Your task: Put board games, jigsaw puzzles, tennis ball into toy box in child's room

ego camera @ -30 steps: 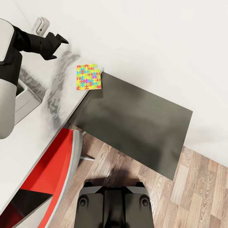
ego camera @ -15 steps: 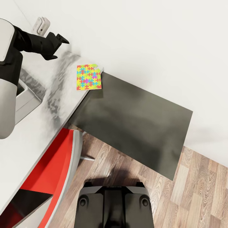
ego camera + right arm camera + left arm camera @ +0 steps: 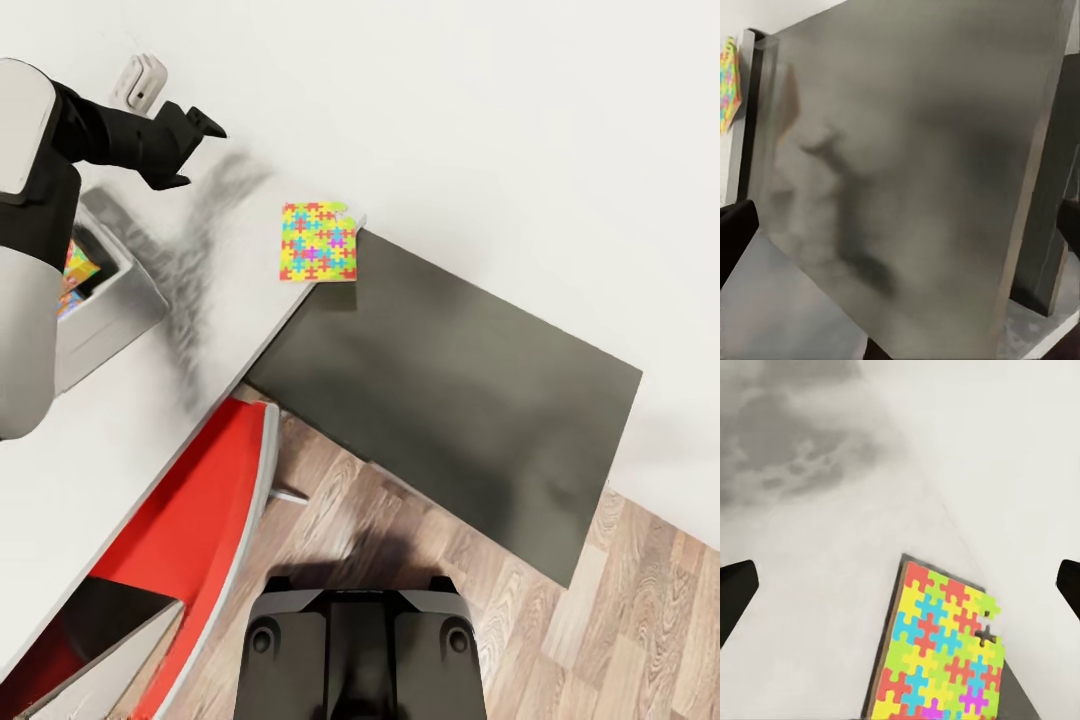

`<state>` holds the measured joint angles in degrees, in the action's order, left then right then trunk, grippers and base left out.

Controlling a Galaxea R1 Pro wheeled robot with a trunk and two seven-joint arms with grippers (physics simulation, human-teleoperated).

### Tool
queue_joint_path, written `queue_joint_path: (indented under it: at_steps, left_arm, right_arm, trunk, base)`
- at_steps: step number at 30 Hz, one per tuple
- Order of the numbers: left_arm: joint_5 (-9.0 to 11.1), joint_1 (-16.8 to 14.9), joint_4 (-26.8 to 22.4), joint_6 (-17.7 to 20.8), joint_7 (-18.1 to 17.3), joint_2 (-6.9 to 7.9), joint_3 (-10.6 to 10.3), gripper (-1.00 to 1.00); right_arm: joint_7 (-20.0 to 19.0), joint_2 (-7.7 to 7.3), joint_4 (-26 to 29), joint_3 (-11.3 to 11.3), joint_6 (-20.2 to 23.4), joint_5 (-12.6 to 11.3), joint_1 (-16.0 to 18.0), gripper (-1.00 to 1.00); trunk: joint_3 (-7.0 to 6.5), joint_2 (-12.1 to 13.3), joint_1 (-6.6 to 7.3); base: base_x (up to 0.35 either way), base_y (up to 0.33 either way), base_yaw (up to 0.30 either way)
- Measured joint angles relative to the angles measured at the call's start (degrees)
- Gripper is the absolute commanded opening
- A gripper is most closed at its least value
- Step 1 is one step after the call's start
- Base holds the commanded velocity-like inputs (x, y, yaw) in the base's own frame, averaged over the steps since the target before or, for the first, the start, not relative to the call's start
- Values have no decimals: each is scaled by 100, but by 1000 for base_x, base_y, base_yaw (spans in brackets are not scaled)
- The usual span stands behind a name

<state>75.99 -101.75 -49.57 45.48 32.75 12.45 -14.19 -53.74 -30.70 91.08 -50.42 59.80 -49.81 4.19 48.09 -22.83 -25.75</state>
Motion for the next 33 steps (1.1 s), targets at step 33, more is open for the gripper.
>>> queue_joint_path:
  at_steps: [33]
  left_arm:
    - [152, 198, -539, 37, 354, -701, 33, 100]
  right_arm:
    - [882, 70, -42, 603, -3, -218, 2149, 100]
  trunk:
    - [-12, 0, 0]
  base:
    - [0, 0, 168]
